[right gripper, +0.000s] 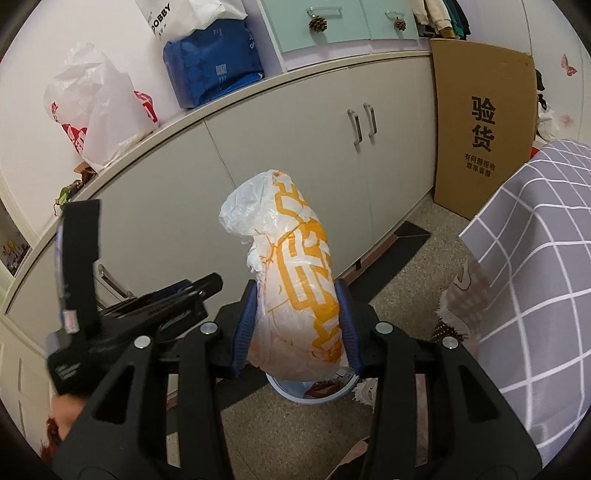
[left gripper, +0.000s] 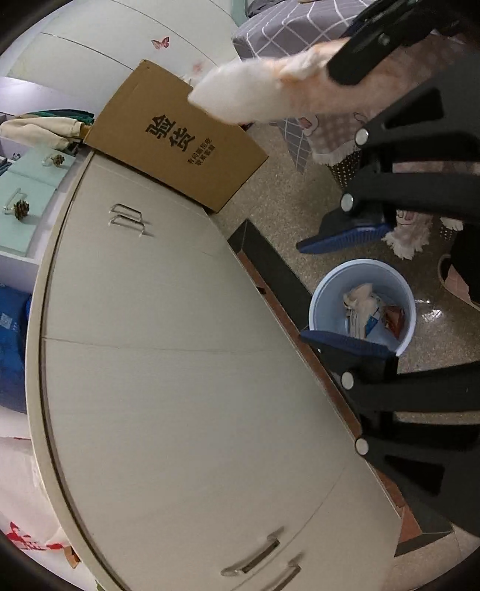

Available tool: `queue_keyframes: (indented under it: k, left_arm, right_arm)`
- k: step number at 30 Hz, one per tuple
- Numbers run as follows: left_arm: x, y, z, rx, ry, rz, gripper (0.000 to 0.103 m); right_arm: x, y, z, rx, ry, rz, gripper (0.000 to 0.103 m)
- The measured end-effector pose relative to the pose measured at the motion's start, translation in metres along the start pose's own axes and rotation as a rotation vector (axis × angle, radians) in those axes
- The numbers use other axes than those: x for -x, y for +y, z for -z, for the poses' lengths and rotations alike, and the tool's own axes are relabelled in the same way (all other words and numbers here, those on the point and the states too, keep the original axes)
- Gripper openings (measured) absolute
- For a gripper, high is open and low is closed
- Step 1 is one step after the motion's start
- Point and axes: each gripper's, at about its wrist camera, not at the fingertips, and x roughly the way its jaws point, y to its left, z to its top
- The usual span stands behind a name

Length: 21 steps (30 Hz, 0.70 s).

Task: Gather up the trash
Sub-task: 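Carry the newspaper and plastic bag over the white floor bin with both tools, then open the left tool to drop the newspaper while the right tool drops the plastic bag into the bin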

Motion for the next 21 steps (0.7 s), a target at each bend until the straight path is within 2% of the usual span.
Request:
queue_keyframes:
  k: [4,7,18,19,21]
  left_arm:
    - [0.016,0.006,0.004,0.01,-0.025,0.003,0.05]
    - [0.023,0.011,0.006,0.02,-0.03,0.014,0.05]
    - [0.04,0.046,0.001,0.094,-0.067,-0.092,0.051]
    - [0.04,0.049,0.001,0.1,-0.069,-0.113,0.051]
    - [0.04,0.055,0.002,0.115,-0.067,-0.129,0.051]
  right_arm:
    - [-0.006,0.01,0.001,0.017,0.008,-0.007,0.041]
    - [-0.01,0.017,0.0,0.029,0.009,-0.013,0.041]
    - [-0.035,0.04,-0.018,0.076,-0.025,-0.015,0.044]
    - [-0.04,0.04,-0.021,0.074,-0.03,-0.026,0.046]
    - [-0.048,0.04,-0.024,0.073,-0.031,-0.03,0.064]
